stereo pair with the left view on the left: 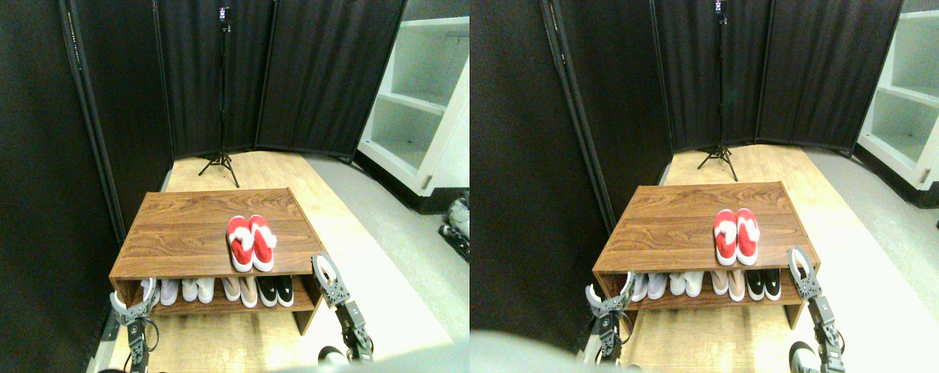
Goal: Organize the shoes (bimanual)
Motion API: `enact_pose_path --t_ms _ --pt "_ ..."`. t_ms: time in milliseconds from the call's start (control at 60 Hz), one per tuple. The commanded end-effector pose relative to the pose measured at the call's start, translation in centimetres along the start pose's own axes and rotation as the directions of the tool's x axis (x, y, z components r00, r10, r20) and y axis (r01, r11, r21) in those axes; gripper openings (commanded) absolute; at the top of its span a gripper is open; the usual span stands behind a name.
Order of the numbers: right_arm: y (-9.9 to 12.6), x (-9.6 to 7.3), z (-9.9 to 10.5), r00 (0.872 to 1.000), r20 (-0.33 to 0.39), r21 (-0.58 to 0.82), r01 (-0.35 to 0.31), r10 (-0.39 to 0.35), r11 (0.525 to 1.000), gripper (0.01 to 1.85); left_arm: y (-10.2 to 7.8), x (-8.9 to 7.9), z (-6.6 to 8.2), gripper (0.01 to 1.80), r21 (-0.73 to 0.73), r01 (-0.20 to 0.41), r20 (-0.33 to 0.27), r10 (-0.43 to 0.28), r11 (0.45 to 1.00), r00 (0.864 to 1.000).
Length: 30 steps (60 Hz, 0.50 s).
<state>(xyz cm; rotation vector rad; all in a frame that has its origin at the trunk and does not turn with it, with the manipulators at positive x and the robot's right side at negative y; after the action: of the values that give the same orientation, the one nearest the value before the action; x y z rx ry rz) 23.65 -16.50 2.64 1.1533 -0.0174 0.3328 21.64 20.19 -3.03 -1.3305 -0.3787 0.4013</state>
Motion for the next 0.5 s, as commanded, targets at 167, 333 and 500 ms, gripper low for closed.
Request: enact_pose_path --t_ms 167,333,500 --pt "0.53 0.14 -0.05 0.999 0.01 -0.004 -0.032 0.032 0.999 0.01 0.12 0.13 -1.02 0.48 -0.039 -0.016 -0.014 0.016 0.999 1.0" --pt "0.47 0.17 -0.06 1.0 0.012 0.003 -0.025 0.025 1.0 0.01 -0.04 -0.2 -0.76 0.44 -0.049 -0.011 -0.029 0.01 0.999 1.0" --pt "0.23 0.4 -0.11 1.0 0.004 0.015 -0.023 0.023 1.0 0.01 -0.31 -0.46 -0.28 0.42 -0.083 -0.014 -0.053 0.01 0.996 0.999"
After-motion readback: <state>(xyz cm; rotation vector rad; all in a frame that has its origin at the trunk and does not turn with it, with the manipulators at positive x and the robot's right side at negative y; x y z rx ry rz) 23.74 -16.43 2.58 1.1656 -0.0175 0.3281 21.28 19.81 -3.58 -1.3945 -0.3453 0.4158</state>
